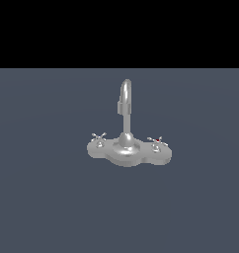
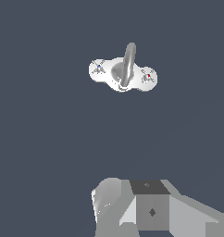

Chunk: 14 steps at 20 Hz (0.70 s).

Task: Turn on the faucet by rotating a designated handle.

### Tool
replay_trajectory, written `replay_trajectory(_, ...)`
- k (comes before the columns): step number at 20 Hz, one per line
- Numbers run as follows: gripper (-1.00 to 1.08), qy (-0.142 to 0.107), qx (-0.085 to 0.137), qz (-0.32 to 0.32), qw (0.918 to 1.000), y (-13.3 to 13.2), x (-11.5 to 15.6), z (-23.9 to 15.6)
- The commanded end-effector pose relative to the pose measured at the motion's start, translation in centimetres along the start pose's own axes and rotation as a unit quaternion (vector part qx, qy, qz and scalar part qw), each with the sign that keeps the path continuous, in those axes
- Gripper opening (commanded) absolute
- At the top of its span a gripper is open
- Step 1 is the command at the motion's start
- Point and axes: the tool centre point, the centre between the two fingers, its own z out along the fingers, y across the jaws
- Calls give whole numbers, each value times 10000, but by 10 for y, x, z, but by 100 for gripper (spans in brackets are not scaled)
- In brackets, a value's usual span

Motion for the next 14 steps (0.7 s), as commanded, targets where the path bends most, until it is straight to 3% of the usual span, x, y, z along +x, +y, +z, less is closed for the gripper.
replay_trajectory(1,-39,-260,-100,-77,9996,1,-1,16)
replay_trajectory(2,-36,-345,65,-102,9993,-1,-2,30)
replay_trajectory(3,-46,-583,13,-280,9979,-24,1,54)
replay_trajectory(4,-46,-618,67,-98,9980,-10,9,63)
replay_trajectory(5,-46,-787,-104,-383,9961,-25,11,81)
replay_trajectory(6,-53,-882,-207,-307,9954,-18,11,103)
replay_trajectory(7,-61,-907,-379,-442,9942,-29,16,117)
replay_trajectory(8,-58,-1136,-358,-301,9924,-12,15,142)
replay_trajectory(9,-58,-1128,-441,-305,9922,-26,20,154)
replay_trajectory(10,-56,-1213,-330,-134,9920,-14,24,167)
replay_trajectory(11,-67,-1252,-396,-151,9912,-21,28,181)
replay_trajectory(12,-56,-1346,-382,-98,9901,-19,29,198)
replay_trajectory(13,-63,-1338,-367,-15,9903,-7,35,209)
replay_trajectory(14,-71,-1162,-454,-91,9921,-21,53,209)
